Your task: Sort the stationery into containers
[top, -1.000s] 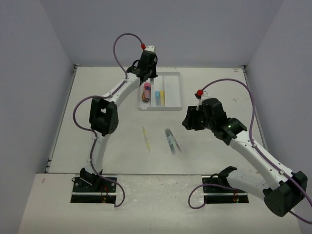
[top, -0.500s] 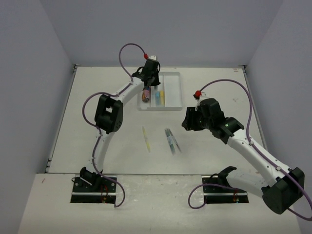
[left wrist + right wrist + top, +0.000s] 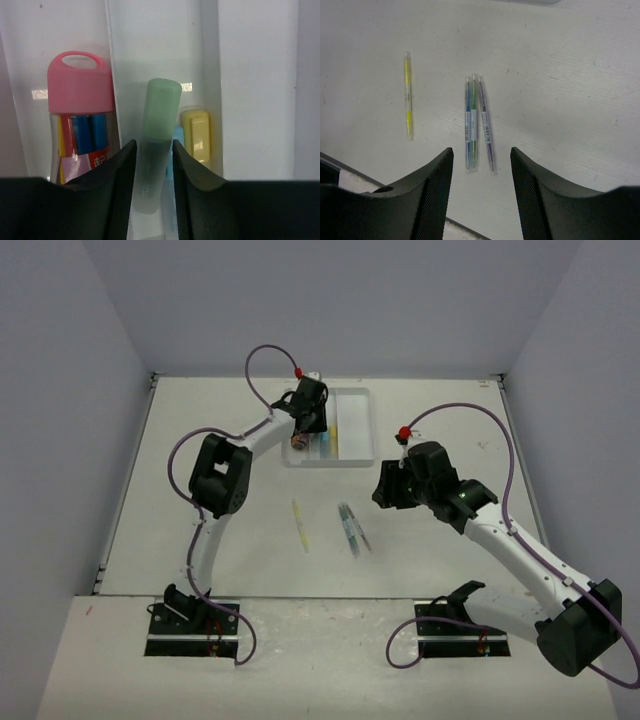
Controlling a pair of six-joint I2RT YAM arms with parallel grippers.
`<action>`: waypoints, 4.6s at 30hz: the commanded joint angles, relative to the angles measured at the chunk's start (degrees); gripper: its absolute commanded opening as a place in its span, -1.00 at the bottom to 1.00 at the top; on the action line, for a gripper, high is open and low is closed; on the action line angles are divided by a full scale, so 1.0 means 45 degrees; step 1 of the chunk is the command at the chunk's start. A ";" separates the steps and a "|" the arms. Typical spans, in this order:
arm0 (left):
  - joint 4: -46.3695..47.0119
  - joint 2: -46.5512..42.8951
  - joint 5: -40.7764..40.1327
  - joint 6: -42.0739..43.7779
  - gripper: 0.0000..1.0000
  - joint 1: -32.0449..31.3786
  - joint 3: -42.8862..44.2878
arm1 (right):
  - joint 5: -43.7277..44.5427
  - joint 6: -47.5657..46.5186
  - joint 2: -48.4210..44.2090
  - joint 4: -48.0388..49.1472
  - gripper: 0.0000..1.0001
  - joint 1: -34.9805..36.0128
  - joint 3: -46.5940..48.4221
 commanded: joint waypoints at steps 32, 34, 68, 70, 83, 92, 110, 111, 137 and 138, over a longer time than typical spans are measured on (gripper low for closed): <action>0.1550 -1.4998 -0.1600 -0.0302 1.00 -0.1424 -1.2850 | 0.1712 0.0040 0.7398 -0.0303 -0.36 0.2392 0.1126; 0.1518 -1.5206 -0.1522 -0.0289 1.00 -0.1424 -1.3148 | 0.2004 0.0137 0.7554 -0.0478 -0.43 0.2392 0.1229; 0.1370 -1.2865 -0.3657 -0.3721 0.91 -0.4770 -1.5055 | 0.2234 -0.1884 1.5144 -0.4889 -0.84 -0.1683 1.7147; 0.1404 -1.2317 -0.3810 -0.3851 0.78 -0.4910 -1.4894 | 0.2023 -0.1964 1.5488 -0.5041 -0.58 -0.1709 1.7613; 0.1974 -1.0009 -0.3905 -0.4183 -0.06 -0.4932 -1.4015 | 0.1220 -0.1802 1.2442 -0.3988 -0.02 -0.1676 1.4292; 0.1997 -0.8760 -0.3790 -0.4306 -0.57 -0.4939 -1.3808 | 0.0351 -0.1243 0.7811 -0.2246 0.00 -0.1475 0.9555; 0.1336 -0.8970 -0.3344 -0.0939 -1.00 -0.4643 -0.8843 | 0.1018 0.0321 0.1269 -0.0317 0.14 -0.1550 0.1631; 0.1458 -0.8380 -0.2934 -0.0665 -1.00 -0.4327 -0.7951 | 0.1190 0.0595 0.0786 -0.0238 0.14 -0.1543 0.1170; 0.3099 -0.0545 -0.0368 0.0311 0.72 -0.1912 0.1484 | 0.0550 0.1341 -0.0929 0.0084 0.06 0.1168 -0.1591; 0.3124 -0.0947 -0.0381 0.0256 0.83 -0.1912 0.1137 | 0.0576 0.1406 -0.0462 0.0170 0.03 0.1458 -0.1501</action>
